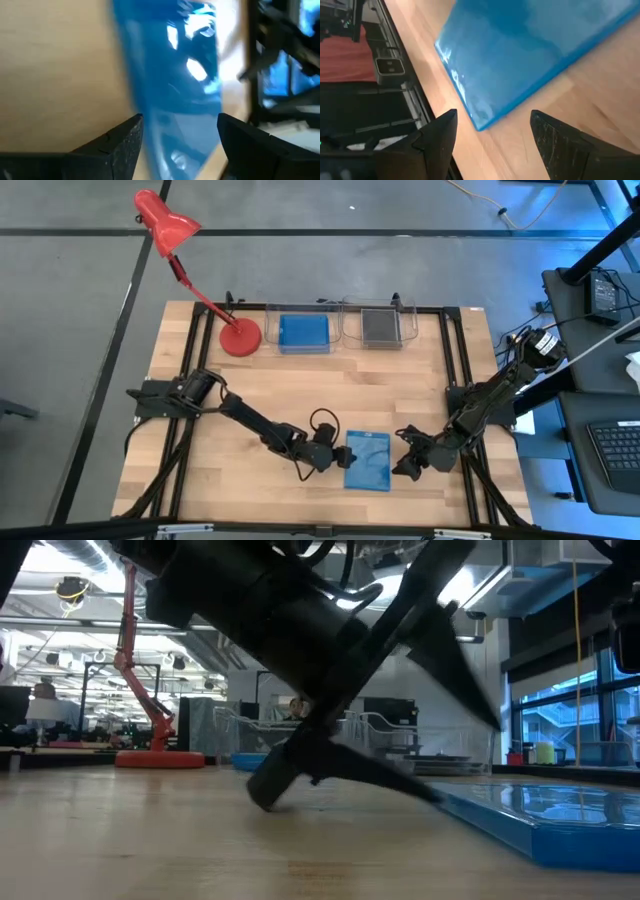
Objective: Pick & place jewel cases by type
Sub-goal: Put the blue cd case into the left transparent bin
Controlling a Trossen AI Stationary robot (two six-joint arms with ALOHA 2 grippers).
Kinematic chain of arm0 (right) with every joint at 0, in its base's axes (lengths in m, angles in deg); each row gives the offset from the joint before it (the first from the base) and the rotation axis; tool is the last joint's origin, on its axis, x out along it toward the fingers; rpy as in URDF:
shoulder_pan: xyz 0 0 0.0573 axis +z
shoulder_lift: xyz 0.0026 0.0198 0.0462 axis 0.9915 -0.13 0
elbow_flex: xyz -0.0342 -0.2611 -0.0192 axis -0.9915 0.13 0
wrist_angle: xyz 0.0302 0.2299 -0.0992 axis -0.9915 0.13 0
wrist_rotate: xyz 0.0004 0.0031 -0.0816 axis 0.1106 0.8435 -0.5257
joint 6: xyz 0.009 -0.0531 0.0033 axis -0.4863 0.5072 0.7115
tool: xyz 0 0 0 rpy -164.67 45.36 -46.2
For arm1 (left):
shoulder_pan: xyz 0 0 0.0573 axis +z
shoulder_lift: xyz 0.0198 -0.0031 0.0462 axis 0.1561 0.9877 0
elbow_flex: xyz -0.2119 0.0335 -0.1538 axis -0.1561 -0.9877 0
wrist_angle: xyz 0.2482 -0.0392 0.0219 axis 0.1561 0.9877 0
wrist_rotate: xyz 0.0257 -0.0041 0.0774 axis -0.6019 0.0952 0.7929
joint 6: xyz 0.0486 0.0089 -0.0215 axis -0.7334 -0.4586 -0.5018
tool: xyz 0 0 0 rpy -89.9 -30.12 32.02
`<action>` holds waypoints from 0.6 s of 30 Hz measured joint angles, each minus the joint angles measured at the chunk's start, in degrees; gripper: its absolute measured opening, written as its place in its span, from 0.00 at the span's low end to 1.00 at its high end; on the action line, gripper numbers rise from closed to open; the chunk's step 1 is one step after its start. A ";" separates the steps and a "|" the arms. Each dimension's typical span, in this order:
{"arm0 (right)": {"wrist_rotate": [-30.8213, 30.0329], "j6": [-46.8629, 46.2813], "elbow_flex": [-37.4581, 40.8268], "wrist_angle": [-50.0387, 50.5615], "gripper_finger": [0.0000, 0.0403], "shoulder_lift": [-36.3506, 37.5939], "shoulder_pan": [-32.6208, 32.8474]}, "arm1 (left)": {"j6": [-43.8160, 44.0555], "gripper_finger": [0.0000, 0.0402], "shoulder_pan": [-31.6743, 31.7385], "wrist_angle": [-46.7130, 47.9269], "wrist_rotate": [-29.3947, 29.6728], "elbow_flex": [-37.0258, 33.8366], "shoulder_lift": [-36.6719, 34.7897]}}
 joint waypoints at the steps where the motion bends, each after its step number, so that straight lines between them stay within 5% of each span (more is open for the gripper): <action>1: -0.23 0.04 0.01 -0.01 0.63 0.00 0.00 | -1.19 0.62 -0.05 -1.53 -0.23 0.04 0.04; 18: -3.37 -1.89 0.01 4.07 0.63 0.00 -0.01 | 8.08 0.62 0.49 6.77 -2.07 0.28 -0.06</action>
